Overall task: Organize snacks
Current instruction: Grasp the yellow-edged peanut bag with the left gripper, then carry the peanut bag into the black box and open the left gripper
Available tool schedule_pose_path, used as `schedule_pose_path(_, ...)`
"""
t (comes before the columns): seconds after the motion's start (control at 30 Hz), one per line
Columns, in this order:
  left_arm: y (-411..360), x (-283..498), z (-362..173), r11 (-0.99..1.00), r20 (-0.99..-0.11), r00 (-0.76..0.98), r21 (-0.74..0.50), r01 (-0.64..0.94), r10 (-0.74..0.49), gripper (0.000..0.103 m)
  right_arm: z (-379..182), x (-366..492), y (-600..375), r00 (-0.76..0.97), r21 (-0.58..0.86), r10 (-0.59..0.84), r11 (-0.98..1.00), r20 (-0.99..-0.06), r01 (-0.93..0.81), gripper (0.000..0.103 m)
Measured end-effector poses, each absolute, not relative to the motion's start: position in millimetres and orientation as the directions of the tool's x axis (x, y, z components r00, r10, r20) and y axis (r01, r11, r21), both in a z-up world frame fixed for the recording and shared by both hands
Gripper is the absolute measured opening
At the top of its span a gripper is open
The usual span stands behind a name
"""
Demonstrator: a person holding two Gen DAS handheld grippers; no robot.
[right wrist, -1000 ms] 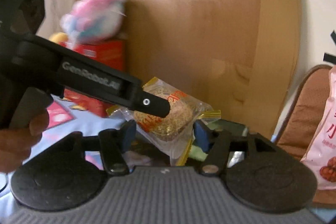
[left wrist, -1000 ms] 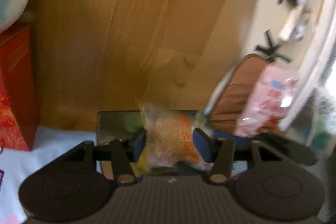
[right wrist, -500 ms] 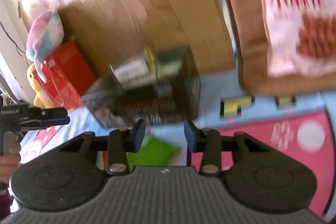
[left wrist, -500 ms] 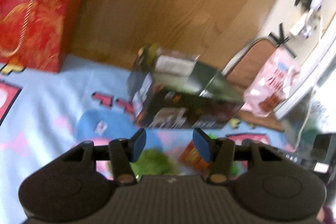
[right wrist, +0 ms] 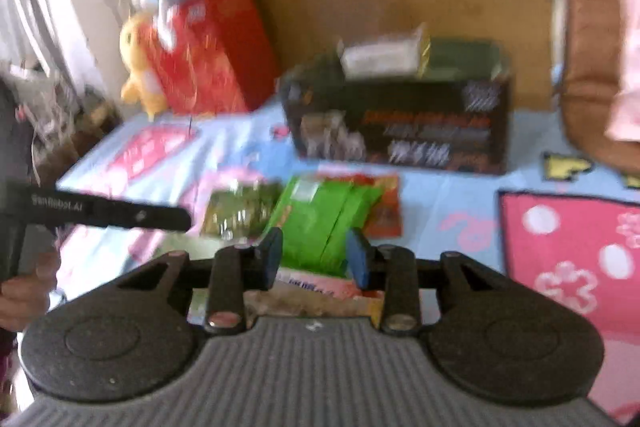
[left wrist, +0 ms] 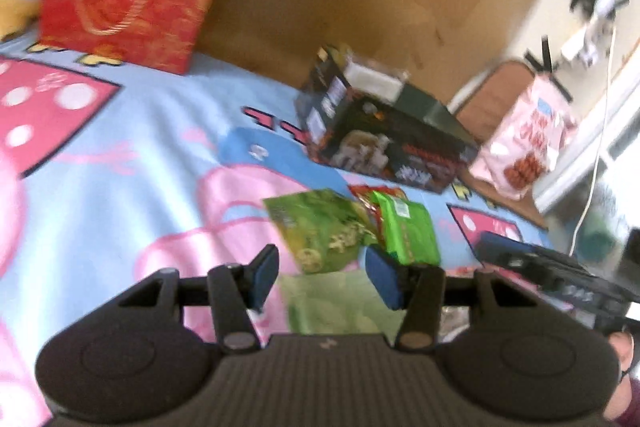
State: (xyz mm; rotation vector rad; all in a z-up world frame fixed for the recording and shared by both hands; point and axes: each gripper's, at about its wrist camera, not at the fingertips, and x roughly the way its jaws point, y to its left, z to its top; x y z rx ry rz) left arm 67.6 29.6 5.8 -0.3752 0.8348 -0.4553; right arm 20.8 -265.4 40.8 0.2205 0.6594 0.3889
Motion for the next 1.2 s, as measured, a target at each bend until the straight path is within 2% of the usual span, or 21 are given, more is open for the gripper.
schedule_pose_path(0.1, 39, 59, 9, 0.826, -0.605, 0.587, -0.518, 0.223, -0.538, 0.048, 47, -1, -287, 0.758, 0.334, 0.393, 0.911, -0.52, -0.244, 0.039)
schedule_pose_path(0.17, 31, 56, 11, 0.808, -0.59, 0.572, -0.529, 0.26, -0.571, 0.048, 40, -5, -297, 0.757, 0.344, 0.367, 0.918, -0.54, -0.2, 0.039)
schedule_pose_path(0.23, 14, 53, 16, 0.789, -0.572, 0.555, -0.525, 0.318, -0.604, 0.048, 27, -4, -308, 0.737, 0.405, 0.367, 0.904, -0.568, -0.138, 0.041)
schedule_pose_path(0.33, -22, 48, 21, 0.77, -0.561, 0.528, -0.491, 0.408, -0.638, 0.05, 13, -4, -311, 0.722, 0.491, 0.408, 0.865, -0.559, -0.108, 0.041)
schedule_pose_path(0.5, -76, 52, 6, 0.77, -0.617, 0.469, -0.434, 0.468, -0.633, 0.05, 4, -12, -305, 0.705, 0.515, 0.442, 0.848, -0.554, -0.127, 0.041)
schedule_pose_path(0.57, -87, 45, 0, 0.773, -0.61, 0.485, -0.406, 0.488, -0.627, 0.047, -6, -11, -299, 0.672, 0.536, 0.481, 0.831, -0.563, -0.145, 0.046)
schedule_pose_path(0.67, -96, 30, 0, 0.793, -0.627, 0.506, -0.343, 0.504, -0.593, 0.04, -1, -24, -283, 0.698, 0.454, 0.439, 0.872, -0.566, -0.181, 0.044)
schedule_pose_path(0.73, -94, 26, 0, 0.804, -0.638, 0.508, -0.338, 0.49, -0.578, 0.031, 1, -29, -282, 0.688, 0.454, 0.449, 0.87, -0.57, -0.191, 0.031)
schedule_pose_path(0.8, -89, 27, 6, 0.799, -0.628, 0.509, -0.354, 0.487, -0.589, 0.03, 4, -37, -280, 0.699, 0.45, 0.448, 0.871, -0.558, -0.199, 0.026)
schedule_pose_path(1.0, -86, 41, 45, 0.788, -0.556, 0.567, -0.335, 0.517, -0.608, 0.03, 36, -37, -279, 0.777, 0.397, 0.419, 0.887, -0.47, -0.237, 0.024)
schedule_pose_path(1.2, -95, 96, 80, 0.793, -0.512, 0.608, -0.343, 0.503, -0.607, 0.03, 65, 14, -291, 0.823, 0.352, 0.399, 0.899, -0.405, -0.262, 0.025)
